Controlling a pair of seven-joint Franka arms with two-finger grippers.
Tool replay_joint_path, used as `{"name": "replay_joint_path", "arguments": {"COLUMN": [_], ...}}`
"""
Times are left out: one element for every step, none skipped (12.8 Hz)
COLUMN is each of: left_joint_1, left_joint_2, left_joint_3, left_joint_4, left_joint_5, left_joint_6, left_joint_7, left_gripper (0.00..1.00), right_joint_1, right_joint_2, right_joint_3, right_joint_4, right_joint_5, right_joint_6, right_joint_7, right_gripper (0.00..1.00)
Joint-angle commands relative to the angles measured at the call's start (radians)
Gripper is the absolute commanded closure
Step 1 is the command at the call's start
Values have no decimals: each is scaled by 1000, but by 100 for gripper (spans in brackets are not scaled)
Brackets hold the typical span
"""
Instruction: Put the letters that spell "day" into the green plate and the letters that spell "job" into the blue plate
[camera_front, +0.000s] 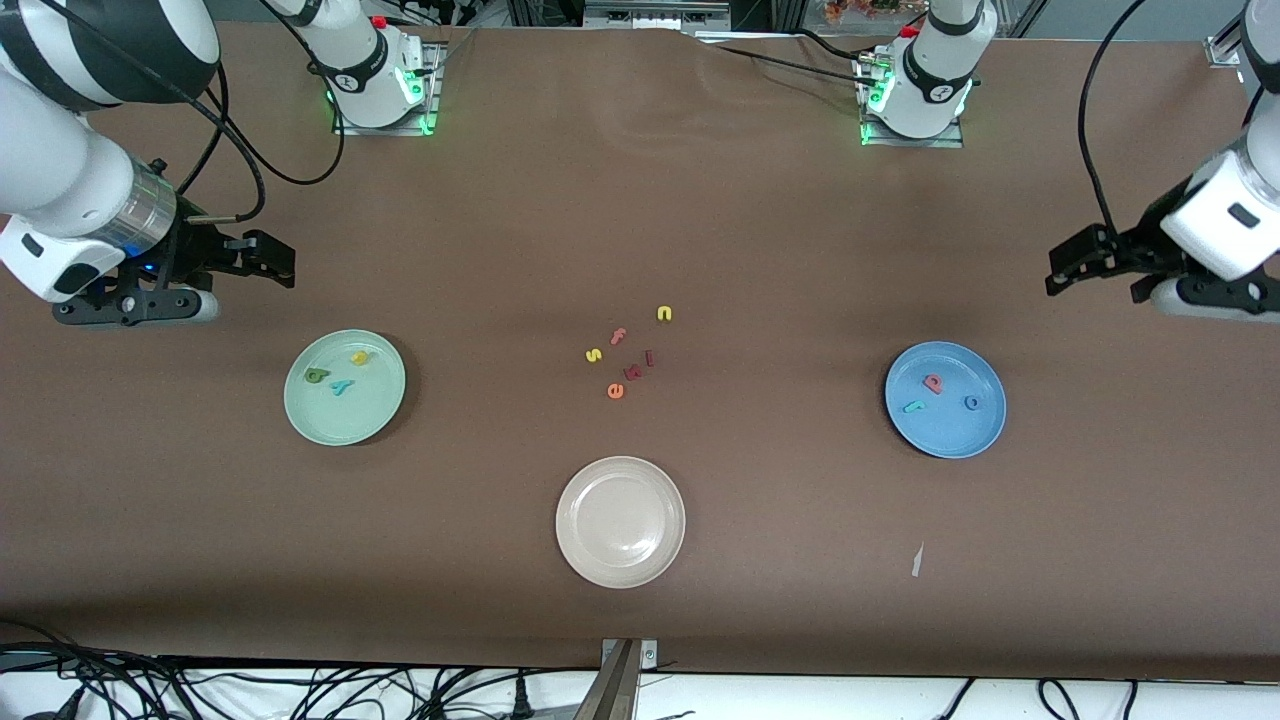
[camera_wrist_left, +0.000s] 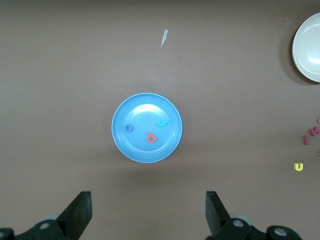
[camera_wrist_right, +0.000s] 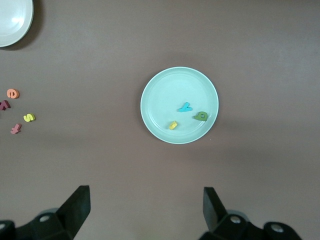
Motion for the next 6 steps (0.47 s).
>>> {"name": "replay_joint_path", "arguments": {"left_joint_1": [-23,-17,-17,-17,-17,-17], "left_joint_2": [-53,-43,-29,-24,-24,-23], "left_joint_3": [24,23,23,21,20,18], "left_joint_4": [-64,-49,-25,-21,-20,-20], "left_joint_5": [-1,-1,-1,-1,0,0], "left_joint_6": [37,34,32,24,9,9], "left_joint_7": [-5,-1,-1,-1,-2,-2], "left_gripper": [0,0,0,0,0,0], "right_joint_1": [-4,-1,-1,-2,-2,-4], "right_joint_2": [4,6,6,6,6,6], "right_joint_3": [2,2,2,2,2,2], "right_joint_4": [32,32,32,32,32,32], "right_joint_5": [-17,-18,-17,-17,-17,-17], "right_joint_6": [-29,-29,-29,-29,-29,-29], "right_joint_7": [-42,-43,-45,-45,-46,-46], "right_gripper": [0,0,0,0,0,0]}}
